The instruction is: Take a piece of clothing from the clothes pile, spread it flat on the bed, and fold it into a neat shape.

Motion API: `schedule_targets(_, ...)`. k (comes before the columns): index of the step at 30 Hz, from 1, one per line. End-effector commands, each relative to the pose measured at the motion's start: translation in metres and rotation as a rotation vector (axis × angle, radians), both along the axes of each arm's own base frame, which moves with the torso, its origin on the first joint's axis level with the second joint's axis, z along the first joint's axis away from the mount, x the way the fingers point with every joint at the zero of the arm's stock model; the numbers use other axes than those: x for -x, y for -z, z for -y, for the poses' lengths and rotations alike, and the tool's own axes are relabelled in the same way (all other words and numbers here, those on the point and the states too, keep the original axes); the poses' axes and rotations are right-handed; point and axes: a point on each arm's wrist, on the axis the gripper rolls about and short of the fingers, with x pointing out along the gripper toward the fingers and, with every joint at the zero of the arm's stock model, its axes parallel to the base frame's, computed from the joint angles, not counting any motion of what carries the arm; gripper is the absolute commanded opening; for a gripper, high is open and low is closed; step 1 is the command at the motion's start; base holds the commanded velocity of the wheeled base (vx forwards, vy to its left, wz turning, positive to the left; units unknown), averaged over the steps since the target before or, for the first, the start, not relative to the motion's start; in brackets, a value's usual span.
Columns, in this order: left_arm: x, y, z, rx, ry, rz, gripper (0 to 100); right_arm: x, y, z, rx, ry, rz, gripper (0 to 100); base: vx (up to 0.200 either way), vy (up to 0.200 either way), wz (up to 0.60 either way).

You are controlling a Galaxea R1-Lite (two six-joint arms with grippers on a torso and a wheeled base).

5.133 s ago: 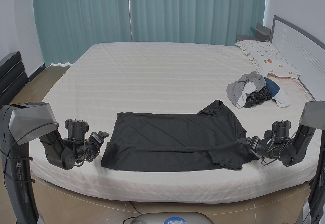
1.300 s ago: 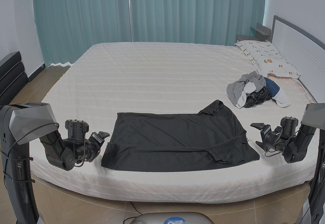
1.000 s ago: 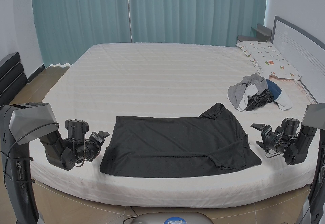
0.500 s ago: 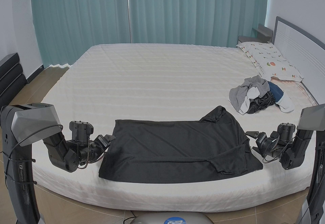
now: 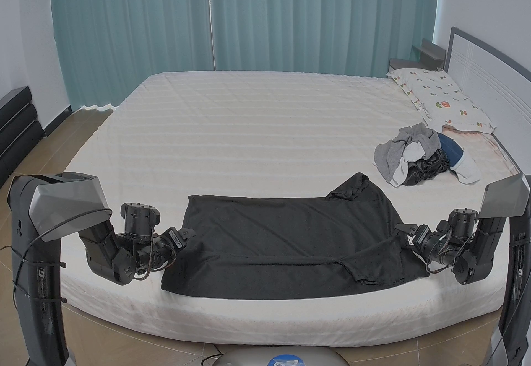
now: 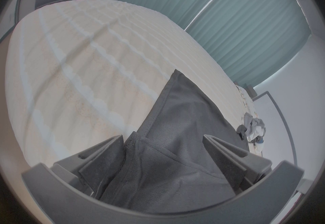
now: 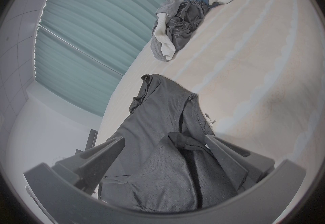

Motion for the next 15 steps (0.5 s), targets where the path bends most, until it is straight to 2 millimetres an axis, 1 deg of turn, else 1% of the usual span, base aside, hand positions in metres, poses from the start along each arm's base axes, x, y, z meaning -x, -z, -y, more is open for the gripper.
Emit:
schedule_targets(1, -0.003, 0.009, 0.001, -0.034, 0.025, -0.006, 100, 0.001, 0.004, 0.0, 0.0, -0.002, -0.011, 100, 0.0, 0.0, 0.0)
schedule_targets(9, -0.006, 0.011, 0.004, -0.044, 0.04, 0.0, 100, 0.0, 0.003, 0.0, -0.001, -0.001, -0.007, 100, 0.0, 0.0, 0.0)
schedule_targets(10, -0.004, 0.013, 0.003, -0.067, 0.057, -0.004, 100, 0.0, 0.003, 0.0, 0.0, -0.002, -0.007, 100, 0.0, 0.0, 0.0)
schedule_targets(11, -0.004, 0.014, 0.003, -0.079, 0.067, -0.005, 0, 0.0, 0.003, 0.0, 0.001, -0.002, -0.005, 100, 0.0, 0.0, 0.0)
schedule_targets(15, -0.004, 0.021, 0.004, -0.134, 0.044, -0.009, 0, -0.001, 0.003, 0.0, 0.001, -0.002, -0.002, 100, 0.0, 0.0, 0.0)
